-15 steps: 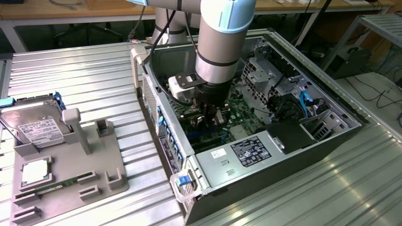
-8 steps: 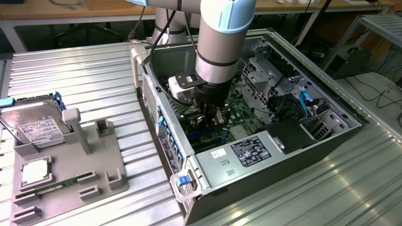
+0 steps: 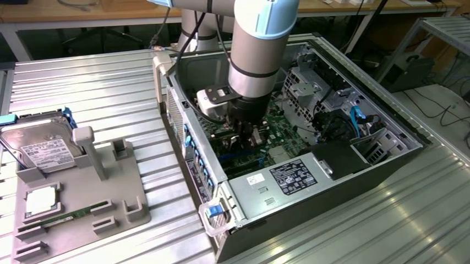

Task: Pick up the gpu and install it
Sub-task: 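Insert the gpu into the slot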

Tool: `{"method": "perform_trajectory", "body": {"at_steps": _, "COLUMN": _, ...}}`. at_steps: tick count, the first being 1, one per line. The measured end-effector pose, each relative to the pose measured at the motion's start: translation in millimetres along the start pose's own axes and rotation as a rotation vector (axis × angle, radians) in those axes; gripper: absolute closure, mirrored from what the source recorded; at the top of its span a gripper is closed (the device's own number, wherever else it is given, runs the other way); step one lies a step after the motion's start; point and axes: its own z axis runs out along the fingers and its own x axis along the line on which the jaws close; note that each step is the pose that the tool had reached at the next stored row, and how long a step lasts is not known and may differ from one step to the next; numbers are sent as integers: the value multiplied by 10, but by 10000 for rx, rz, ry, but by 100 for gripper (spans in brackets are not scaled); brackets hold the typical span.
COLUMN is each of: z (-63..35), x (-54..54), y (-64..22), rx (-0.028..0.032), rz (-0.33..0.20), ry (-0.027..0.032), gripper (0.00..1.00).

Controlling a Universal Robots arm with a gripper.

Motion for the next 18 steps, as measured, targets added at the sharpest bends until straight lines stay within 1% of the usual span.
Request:
{"method": "perform_trajectory", "body": {"at_steps": 4, "z": 4, "x": -2, "y": 1, "rx": -1, "rz": -86, "ry": -6, "gripper": 72}}
{"method": "perform_trajectory", "body": {"at_steps": 18, "z": 49, "x": -1, "y": 4, "rx": -2, "rz": -87, "ry": -4, "gripper": 72}}
